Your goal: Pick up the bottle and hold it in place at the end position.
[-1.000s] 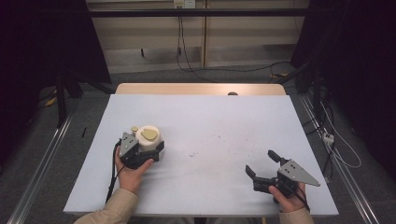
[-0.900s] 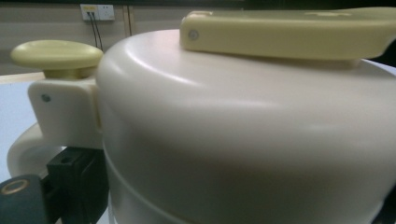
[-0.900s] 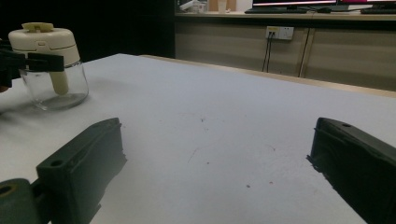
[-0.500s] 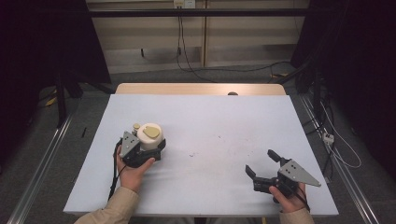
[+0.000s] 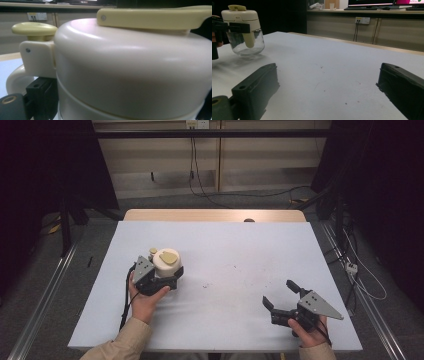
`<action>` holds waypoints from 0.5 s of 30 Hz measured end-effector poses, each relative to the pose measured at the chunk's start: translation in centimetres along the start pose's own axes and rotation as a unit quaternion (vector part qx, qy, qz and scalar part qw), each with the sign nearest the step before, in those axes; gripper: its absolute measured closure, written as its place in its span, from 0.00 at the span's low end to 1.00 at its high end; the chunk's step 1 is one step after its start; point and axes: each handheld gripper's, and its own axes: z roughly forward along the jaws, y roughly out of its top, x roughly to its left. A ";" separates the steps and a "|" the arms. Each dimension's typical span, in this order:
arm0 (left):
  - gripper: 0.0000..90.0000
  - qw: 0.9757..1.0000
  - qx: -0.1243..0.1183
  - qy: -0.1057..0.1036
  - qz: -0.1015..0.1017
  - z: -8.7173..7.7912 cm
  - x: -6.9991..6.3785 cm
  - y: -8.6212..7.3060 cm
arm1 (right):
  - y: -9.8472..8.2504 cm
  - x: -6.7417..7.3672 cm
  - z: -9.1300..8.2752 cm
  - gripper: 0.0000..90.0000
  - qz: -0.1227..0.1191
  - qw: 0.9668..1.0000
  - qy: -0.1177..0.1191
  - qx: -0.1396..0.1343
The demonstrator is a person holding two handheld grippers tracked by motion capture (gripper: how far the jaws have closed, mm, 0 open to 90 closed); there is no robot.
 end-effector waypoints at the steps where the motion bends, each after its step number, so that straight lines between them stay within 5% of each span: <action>1: 0.07 1.000 0.000 -0.002 -0.003 0.1 -0.2 0.1 | 0.0 0.0 0.0 0.03 -0.001 1.000 -0.001 -0.001; 15: 0.07 0.999 0.000 -0.032 0.007 1.6 -1.0 1.0 | 0.0 0.1 0.2 0.03 -0.003 1.000 0.000 0.000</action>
